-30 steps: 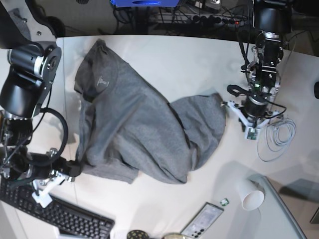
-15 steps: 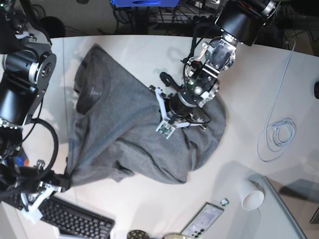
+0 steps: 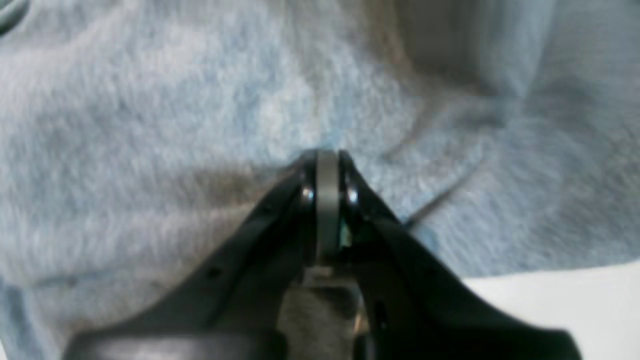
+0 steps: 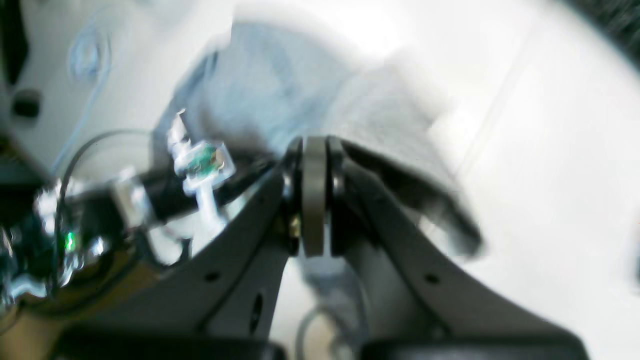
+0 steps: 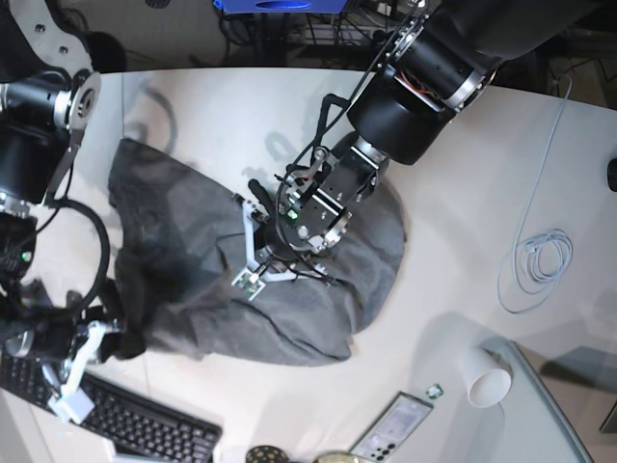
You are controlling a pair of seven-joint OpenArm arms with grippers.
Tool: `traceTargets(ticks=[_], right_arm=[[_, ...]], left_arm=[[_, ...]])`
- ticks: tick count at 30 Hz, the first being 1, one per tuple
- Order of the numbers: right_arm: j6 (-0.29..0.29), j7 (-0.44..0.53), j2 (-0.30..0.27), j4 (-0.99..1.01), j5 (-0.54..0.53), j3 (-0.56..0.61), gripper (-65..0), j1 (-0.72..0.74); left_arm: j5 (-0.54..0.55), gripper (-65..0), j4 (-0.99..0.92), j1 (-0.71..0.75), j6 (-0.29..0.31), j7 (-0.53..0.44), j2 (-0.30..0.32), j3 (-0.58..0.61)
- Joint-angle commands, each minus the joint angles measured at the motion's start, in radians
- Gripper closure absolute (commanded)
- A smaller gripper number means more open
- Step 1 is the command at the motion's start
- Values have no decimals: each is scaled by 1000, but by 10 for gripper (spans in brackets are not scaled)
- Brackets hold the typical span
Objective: Layout the t-shirt on the table in an organized manner, then fold the t-shirt properly
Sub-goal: 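Lower the left gripper onto the shirt middle and grasp fabric, then pull the shirt apart with both grippers to stretch it flat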
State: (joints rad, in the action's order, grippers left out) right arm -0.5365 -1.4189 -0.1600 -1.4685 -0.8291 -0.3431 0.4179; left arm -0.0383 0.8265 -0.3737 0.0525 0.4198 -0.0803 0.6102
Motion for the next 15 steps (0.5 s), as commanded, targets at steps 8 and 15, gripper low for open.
traceTargets(ticks=[8, 15], right_arm=[[-14, 23, -77, -42, -387, 16, -3, -201], [-15, 23, -108, -116, -580, 16, -3, -368]], left_arm=[[-4, 0, 139, -48, -10, 72, 104, -3], [1, 0, 466, 31, -10, 299, 373, -8]])
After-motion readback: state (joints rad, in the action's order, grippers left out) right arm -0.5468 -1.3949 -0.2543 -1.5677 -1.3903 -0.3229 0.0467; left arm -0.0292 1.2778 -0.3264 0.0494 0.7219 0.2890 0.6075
